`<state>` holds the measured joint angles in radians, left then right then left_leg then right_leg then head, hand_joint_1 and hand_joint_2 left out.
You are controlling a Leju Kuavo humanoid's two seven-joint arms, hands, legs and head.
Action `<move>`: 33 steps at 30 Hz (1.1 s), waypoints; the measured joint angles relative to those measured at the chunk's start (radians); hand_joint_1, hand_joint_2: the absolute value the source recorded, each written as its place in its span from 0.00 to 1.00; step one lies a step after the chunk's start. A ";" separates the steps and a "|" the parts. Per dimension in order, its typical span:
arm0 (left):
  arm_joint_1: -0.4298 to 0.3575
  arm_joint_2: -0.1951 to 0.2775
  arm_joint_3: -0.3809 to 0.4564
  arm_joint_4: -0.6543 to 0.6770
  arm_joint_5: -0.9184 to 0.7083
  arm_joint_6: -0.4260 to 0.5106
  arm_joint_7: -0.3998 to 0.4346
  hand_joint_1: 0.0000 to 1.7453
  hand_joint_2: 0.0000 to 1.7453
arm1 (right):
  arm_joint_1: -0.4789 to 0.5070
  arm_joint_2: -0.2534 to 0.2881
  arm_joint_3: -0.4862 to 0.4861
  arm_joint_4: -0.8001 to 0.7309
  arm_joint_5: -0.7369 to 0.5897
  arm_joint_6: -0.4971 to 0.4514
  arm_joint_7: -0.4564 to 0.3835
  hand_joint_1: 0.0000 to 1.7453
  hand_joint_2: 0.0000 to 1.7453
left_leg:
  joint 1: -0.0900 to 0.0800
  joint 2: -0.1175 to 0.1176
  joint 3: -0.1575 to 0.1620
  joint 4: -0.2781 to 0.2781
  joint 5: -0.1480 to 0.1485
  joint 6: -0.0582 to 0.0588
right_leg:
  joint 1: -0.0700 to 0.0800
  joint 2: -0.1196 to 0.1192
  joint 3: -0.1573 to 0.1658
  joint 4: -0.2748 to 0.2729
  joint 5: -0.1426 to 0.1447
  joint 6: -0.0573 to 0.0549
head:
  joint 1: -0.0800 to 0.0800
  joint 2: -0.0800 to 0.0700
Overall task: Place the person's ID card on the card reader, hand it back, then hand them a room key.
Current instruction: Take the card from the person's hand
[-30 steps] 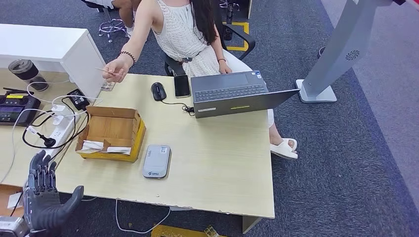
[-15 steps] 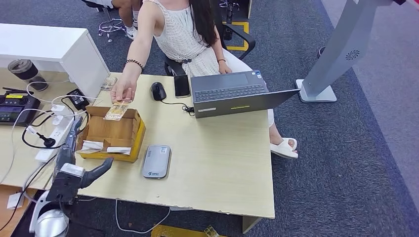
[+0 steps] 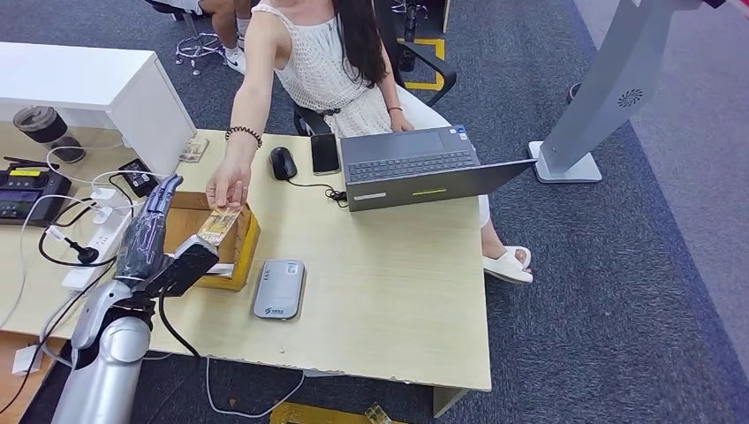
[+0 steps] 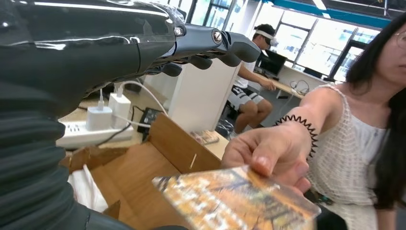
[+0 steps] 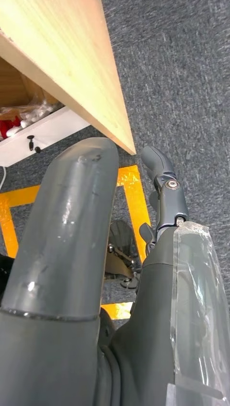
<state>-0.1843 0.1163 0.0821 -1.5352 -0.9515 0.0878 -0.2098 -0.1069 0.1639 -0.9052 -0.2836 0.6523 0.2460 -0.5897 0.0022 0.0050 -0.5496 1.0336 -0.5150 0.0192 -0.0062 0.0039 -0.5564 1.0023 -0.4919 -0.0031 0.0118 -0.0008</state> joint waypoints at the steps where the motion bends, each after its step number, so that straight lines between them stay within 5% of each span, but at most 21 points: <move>1: -0.016 0.008 -0.008 0.015 -0.026 0.007 0.015 0.00 1.00 | -0.001 0.002 0.001 0.001 0.000 -0.001 0.003 0.00 0.00 | 0.000 0.000 0.000 0.000 0.000 0.000 | 0.000 0.000 0.000 0.000 0.000 0.000 | 0.000 0.000; 18: -0.283 0.129 -0.153 0.283 -0.442 0.137 0.248 0.00 1.00 | -0.017 0.045 0.054 0.014 0.034 -0.026 0.044 0.00 0.00 | 0.001 0.000 0.000 0.000 0.000 0.000 | 0.000 0.000 0.000 0.001 0.000 0.000 | 0.000 0.000; 33: -0.329 0.157 -0.200 0.350 -0.510 0.160 0.298 0.00 1.00 | -0.018 0.060 0.084 0.014 0.029 -0.030 0.060 0.00 0.00 | 0.000 0.000 0.000 0.000 0.000 0.000 | 0.000 0.000 0.000 0.001 0.000 0.000 | 0.000 0.000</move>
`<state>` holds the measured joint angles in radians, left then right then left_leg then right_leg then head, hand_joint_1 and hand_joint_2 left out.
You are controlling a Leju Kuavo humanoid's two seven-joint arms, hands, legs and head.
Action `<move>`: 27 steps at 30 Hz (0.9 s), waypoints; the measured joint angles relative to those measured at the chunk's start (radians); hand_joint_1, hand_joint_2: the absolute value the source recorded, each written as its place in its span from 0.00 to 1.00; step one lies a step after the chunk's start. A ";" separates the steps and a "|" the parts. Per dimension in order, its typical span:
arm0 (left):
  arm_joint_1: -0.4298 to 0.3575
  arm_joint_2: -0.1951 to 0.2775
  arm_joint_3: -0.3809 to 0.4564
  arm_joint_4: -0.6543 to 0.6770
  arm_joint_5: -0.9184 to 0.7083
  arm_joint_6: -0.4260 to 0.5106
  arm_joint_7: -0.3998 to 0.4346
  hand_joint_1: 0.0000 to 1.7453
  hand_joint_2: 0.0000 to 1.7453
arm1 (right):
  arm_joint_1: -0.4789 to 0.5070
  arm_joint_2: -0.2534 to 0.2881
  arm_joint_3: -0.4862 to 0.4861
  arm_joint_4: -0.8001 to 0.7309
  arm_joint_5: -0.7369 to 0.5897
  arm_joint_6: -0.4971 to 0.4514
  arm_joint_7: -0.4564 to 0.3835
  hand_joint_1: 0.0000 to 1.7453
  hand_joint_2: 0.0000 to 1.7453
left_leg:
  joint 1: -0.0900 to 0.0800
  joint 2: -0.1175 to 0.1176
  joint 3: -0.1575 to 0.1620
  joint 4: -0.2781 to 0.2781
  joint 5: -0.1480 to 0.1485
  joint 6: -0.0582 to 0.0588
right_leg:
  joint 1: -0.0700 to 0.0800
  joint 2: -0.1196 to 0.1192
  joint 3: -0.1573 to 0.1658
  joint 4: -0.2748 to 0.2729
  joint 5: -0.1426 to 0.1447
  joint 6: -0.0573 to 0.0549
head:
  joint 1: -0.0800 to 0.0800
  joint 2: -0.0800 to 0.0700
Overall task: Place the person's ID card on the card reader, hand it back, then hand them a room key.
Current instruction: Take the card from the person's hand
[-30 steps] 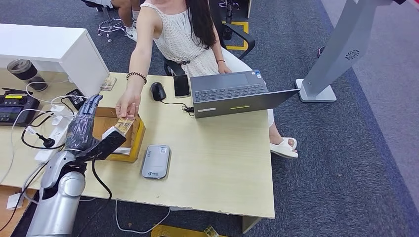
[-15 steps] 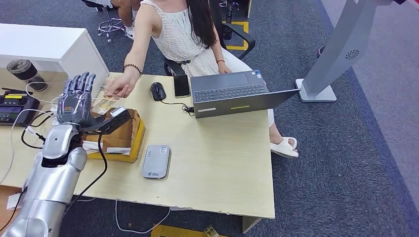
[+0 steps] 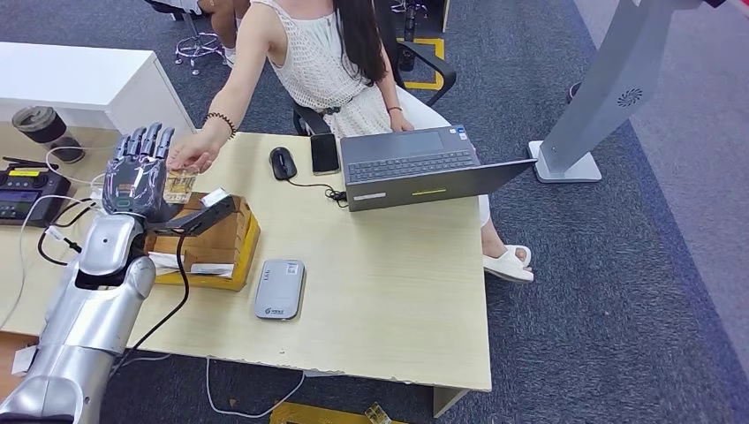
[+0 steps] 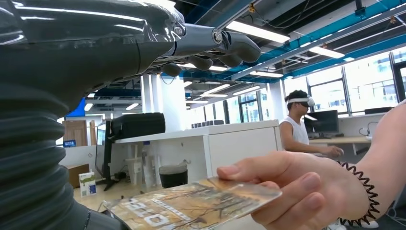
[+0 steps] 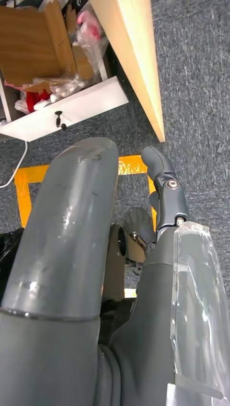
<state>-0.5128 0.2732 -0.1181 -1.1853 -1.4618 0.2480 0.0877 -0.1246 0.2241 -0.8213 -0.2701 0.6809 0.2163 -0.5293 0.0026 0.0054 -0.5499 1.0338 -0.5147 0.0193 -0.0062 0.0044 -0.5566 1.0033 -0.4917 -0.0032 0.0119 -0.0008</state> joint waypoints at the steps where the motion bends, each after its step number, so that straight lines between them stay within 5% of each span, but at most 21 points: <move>1: 0.000 0.001 -0.001 0.001 0.000 0.000 0.000 0.00 1.00 | 0.000 0.000 0.000 0.000 0.000 0.000 0.000 0.00 0.00 | 0.000 0.000 0.000 0.000 0.000 0.000 | 0.000 0.000 0.000 0.000 0.000 0.000 | 0.000 0.000; 13: -0.001 0.005 -0.005 0.011 0.000 0.000 0.001 0.03 1.00 | 0.000 0.001 0.008 0.000 0.000 0.000 0.000 0.00 0.00 | 0.000 0.000 0.000 0.000 0.000 0.000 | 0.000 0.000 0.000 0.000 0.000 0.000 | 0.000 0.000; 17: -0.001 0.009 -0.005 0.013 0.001 0.000 0.001 1.00 1.00 | 0.000 0.001 0.013 0.000 0.000 0.000 0.000 0.00 0.00 | 0.000 0.000 0.000 0.000 0.000 0.000 | 0.000 0.000 0.000 0.000 0.000 0.000 | 0.000 0.000; 27: -0.001 0.013 -0.013 0.015 0.031 -0.015 -0.008 1.00 1.00 | 0.001 0.001 0.025 0.000 -0.040 -0.006 0.000 0.00 0.00 | 0.000 0.000 0.000 0.000 0.000 0.000 | 0.000 0.000 0.000 0.000 0.000 0.000 | 0.000 0.000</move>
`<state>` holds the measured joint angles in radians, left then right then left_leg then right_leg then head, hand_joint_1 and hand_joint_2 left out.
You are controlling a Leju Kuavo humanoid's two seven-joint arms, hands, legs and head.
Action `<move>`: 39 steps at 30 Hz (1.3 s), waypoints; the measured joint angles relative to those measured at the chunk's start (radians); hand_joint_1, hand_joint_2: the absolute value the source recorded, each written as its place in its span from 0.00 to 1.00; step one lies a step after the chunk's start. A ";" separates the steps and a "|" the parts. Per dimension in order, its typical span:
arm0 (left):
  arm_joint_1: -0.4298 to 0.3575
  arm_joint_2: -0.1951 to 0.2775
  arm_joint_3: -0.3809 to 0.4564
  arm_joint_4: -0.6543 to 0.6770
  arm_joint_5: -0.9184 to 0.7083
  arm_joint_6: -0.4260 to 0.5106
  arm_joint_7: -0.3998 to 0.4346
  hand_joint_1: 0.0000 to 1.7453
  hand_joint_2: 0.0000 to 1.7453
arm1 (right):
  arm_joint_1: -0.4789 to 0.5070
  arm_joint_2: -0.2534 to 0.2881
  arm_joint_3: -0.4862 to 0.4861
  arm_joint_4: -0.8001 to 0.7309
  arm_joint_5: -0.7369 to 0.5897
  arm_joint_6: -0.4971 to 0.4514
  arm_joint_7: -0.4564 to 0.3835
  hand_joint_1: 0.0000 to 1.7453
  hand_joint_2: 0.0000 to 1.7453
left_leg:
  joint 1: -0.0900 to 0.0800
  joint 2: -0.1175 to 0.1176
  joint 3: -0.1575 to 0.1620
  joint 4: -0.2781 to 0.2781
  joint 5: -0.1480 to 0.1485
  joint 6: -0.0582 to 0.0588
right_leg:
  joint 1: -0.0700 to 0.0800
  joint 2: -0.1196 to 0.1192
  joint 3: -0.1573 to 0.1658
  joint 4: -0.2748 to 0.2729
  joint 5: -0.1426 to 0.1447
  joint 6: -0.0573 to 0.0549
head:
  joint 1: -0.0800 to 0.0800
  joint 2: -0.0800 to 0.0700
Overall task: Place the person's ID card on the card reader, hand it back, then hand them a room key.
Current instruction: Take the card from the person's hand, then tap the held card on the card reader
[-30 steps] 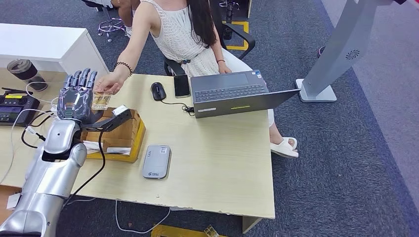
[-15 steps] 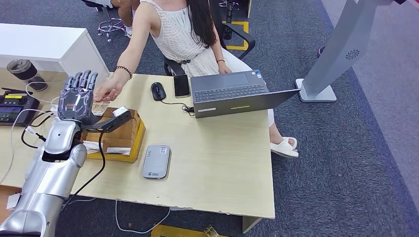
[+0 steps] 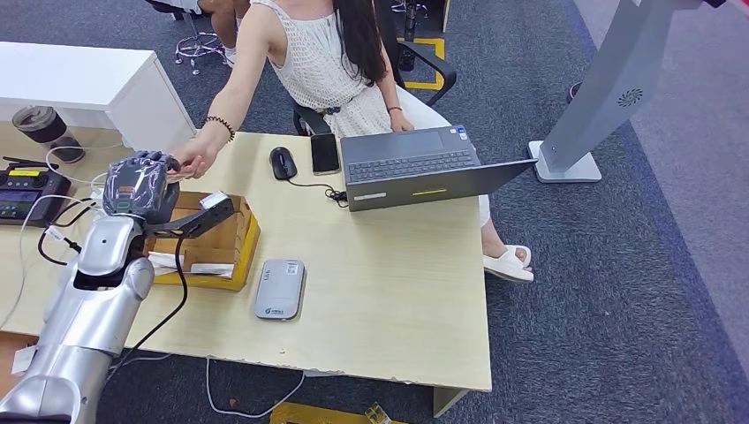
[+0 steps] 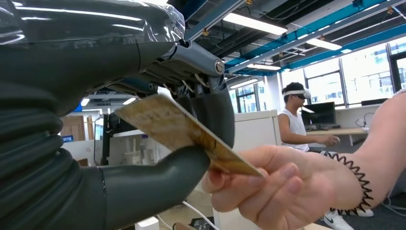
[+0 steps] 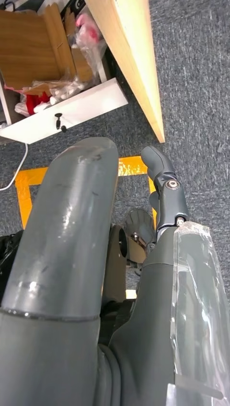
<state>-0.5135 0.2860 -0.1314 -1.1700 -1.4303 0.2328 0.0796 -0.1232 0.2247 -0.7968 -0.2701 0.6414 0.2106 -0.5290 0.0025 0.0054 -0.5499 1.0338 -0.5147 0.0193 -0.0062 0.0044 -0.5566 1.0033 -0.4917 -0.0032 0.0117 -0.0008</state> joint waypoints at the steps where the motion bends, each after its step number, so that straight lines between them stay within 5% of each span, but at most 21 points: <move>1: -0.001 0.000 -0.003 0.000 0.002 -0.002 -0.002 1.00 1.00 | 0.000 0.000 0.001 0.000 -0.004 0.000 0.000 0.00 0.00 | 0.000 0.000 0.000 0.000 0.000 0.000 | 0.000 0.000 0.000 0.000 0.000 0.000 | 0.000 0.000; 19: -0.008 -0.016 -0.042 -0.004 0.023 0.008 -0.042 1.00 1.00 | 0.000 0.000 0.020 0.004 -0.038 -0.009 0.002 0.00 0.00 | 0.000 0.000 0.000 0.000 0.000 0.000 | 0.000 0.000 0.000 0.000 0.000 0.000 | 0.000 0.000; 39: 0.110 -0.106 -0.176 -0.206 -0.028 0.026 -0.088 1.00 1.00 | 0.001 -0.001 0.024 0.008 -0.071 -0.013 -0.002 0.00 0.00 | -0.001 0.000 0.000 0.000 0.000 0.000 | 0.000 0.000 0.000 0.000 0.000 0.000 | 0.000 0.000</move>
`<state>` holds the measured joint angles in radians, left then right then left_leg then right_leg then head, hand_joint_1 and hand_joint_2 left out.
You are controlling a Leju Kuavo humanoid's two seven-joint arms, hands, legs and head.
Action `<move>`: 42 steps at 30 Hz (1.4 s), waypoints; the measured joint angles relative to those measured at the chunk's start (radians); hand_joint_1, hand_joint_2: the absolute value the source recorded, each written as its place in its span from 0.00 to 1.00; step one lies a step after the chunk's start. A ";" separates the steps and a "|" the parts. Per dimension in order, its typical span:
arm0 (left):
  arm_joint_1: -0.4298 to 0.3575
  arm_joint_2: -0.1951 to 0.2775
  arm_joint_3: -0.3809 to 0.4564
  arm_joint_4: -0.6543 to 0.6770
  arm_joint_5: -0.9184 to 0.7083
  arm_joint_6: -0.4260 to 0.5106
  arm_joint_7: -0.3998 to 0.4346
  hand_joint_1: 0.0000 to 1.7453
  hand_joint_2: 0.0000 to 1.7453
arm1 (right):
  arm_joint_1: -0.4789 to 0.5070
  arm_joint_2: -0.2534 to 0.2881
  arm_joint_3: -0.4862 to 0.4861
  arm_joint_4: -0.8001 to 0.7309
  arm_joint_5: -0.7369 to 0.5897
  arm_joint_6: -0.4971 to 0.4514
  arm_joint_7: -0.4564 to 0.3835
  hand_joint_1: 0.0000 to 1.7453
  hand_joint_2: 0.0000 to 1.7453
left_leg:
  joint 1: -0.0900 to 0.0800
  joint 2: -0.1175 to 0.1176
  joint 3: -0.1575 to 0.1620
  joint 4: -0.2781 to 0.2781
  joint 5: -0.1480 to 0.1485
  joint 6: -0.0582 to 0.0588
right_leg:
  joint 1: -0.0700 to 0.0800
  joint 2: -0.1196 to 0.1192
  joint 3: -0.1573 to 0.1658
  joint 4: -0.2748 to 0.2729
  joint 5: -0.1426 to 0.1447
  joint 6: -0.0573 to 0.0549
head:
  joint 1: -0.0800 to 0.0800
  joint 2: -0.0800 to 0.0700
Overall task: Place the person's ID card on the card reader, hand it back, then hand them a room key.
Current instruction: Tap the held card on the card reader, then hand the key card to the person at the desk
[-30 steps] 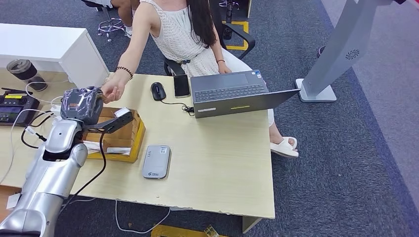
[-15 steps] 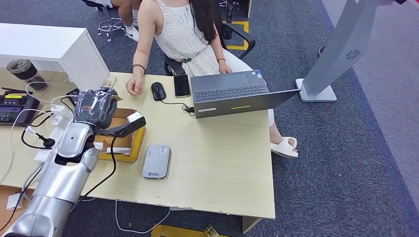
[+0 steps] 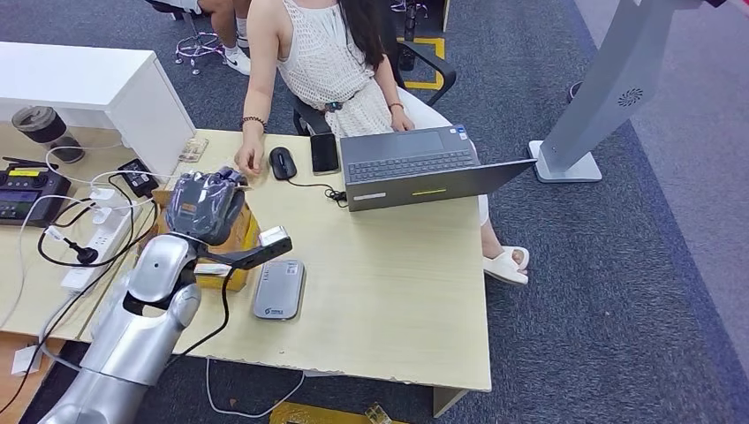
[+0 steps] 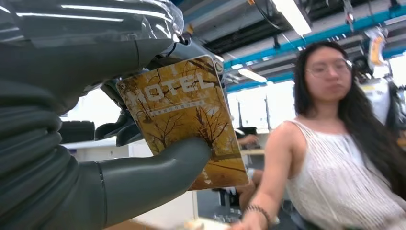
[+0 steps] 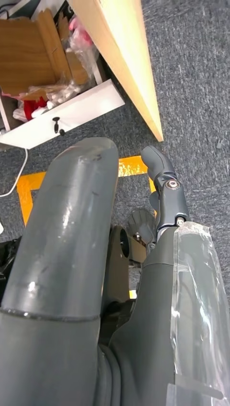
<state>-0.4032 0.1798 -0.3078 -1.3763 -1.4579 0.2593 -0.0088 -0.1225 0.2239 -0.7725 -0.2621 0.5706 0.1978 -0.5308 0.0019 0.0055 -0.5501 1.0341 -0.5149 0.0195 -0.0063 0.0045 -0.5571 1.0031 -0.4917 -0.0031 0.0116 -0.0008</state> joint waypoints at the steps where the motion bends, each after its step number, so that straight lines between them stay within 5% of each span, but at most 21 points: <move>1: 0.014 -0.009 -0.022 -0.014 -0.011 -0.018 0.005 1.00 1.00 | 0.000 0.000 0.000 0.000 -0.005 0.000 -0.001 0.00 0.00 | 0.000 0.000 0.000 0.000 0.000 0.000 | 0.000 0.000 0.000 0.000 0.000 0.000 | 0.000 0.000; 11: 0.158 -0.038 -0.198 -0.067 -0.053 -0.138 0.098 1.00 1.00 | 0.015 -0.002 0.000 0.000 -0.044 -0.006 -0.015 0.00 0.00 | 0.000 0.001 0.000 0.000 -0.001 0.001 | 0.000 0.001 0.000 -0.001 0.000 0.000 | 0.000 0.000; 20: 0.242 -0.035 -0.202 -0.054 -0.040 -0.170 0.125 1.00 1.00 | 0.025 -0.009 -0.002 -0.002 -0.050 -0.015 -0.014 0.00 0.00 | 0.000 0.001 -0.001 0.000 -0.001 0.001 | 0.000 0.001 -0.001 -0.001 0.000 0.000 | 0.000 0.000; 29: 0.247 -0.051 -0.193 -0.011 -0.107 -0.201 0.232 1.00 1.00 | 0.028 -0.010 -0.002 -0.002 -0.046 -0.019 0.001 0.00 0.00 | 0.000 0.000 -0.001 0.000 -0.001 0.001 | 0.000 0.000 0.000 -0.001 0.000 0.000 | 0.000 0.000; 42: 0.227 -0.086 -0.137 0.068 -0.112 -0.151 0.233 1.00 1.00 | 0.029 -0.010 -0.002 -0.002 -0.033 -0.022 0.014 0.00 0.00 | 0.000 0.001 0.004 0.000 -0.001 0.000 | 0.000 0.000 0.003 -0.001 0.000 0.000 | 0.000 0.000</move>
<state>-0.1764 0.0938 -0.4444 -1.3084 -1.5696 0.1085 0.2243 -0.0936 0.2140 -0.7748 -0.2643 0.5375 0.1757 -0.5165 0.0020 0.0060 -0.5465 1.0339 -0.5157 0.0199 -0.0063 0.0044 -0.5536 1.0025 -0.4919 -0.0031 0.0117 -0.0008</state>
